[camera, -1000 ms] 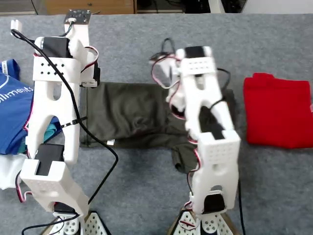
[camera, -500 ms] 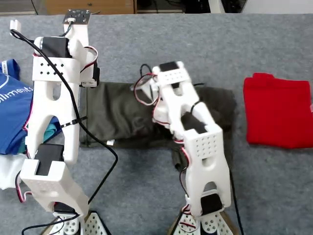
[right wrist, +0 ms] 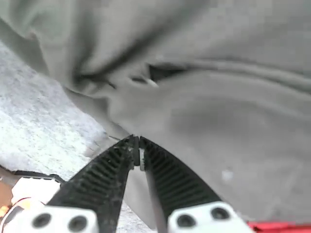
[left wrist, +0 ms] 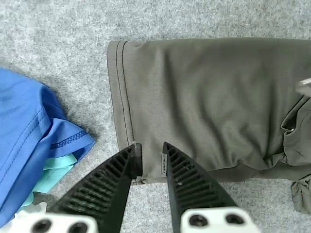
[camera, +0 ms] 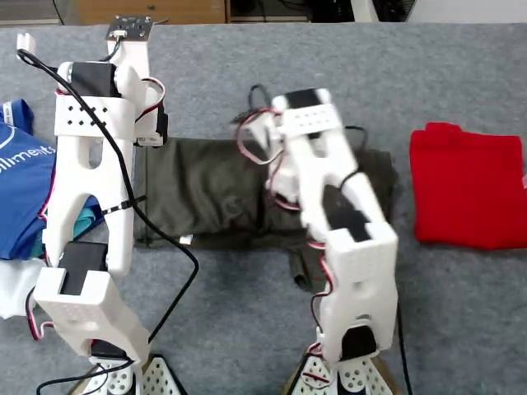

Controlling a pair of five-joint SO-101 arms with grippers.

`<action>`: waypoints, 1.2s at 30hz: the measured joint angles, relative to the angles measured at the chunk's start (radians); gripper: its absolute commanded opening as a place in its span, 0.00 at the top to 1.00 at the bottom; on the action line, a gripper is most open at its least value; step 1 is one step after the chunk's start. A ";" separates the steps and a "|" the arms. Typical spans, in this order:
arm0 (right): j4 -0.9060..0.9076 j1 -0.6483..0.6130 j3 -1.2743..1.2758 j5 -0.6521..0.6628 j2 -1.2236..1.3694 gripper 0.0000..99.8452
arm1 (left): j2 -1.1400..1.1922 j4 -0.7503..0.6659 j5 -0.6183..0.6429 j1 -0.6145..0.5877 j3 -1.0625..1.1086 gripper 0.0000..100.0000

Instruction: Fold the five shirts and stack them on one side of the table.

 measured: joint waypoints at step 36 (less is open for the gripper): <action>0.000 0.439 0.164 0.000 -0.760 1.00 | -0.238 0.000 0.002 0.175 0.137 0.91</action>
